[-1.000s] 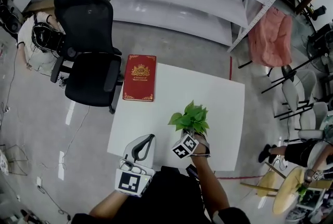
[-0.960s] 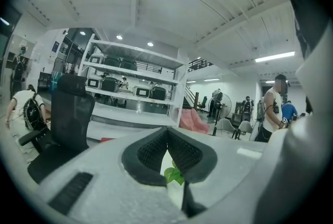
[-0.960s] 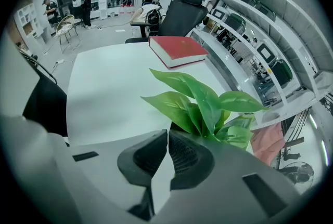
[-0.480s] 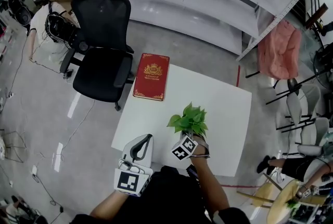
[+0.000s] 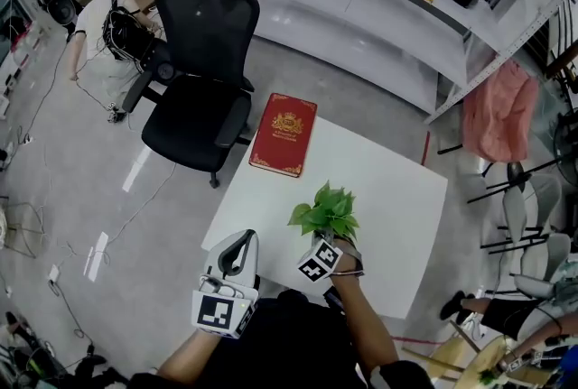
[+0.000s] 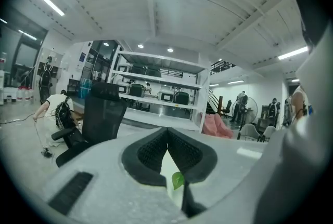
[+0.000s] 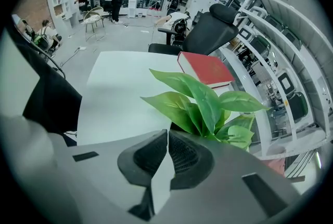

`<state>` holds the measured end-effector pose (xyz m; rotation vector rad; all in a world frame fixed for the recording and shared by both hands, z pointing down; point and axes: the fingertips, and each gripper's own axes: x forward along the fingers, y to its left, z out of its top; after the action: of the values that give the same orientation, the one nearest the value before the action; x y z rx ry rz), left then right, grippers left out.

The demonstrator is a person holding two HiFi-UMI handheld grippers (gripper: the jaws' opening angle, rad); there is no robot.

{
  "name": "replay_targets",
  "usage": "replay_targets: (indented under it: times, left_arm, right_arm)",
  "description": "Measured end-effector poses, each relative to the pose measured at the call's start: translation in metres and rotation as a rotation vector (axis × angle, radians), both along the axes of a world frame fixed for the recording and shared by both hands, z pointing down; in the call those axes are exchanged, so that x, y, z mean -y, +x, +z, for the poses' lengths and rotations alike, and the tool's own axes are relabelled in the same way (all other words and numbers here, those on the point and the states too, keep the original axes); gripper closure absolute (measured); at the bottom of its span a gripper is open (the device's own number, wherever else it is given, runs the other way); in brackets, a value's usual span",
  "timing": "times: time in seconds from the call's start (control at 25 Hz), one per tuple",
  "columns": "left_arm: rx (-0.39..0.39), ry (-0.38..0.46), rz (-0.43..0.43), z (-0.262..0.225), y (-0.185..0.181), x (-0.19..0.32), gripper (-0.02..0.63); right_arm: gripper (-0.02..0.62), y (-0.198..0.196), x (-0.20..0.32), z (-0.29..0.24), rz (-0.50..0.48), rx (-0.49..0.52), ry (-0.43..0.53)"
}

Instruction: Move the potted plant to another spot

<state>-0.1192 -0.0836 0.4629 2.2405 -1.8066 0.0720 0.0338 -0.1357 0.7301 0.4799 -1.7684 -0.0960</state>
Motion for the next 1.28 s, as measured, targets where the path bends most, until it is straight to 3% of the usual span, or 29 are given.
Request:
replay_targets:
  times: [0.72,1.28]
  left_arm:
    - [0.008,0.017,-0.208,0.000,-0.064,-0.044,0.589]
    - [0.000,0.033,-0.355,-0.002,-0.102,-0.076,0.589]
  right_arm:
    - [0.587,-0.067,-0.027,0.002,-0.249,0.001,0.000]
    - [0.587,-0.105,-0.040,0.001,-0.383,-0.009,-0.002]
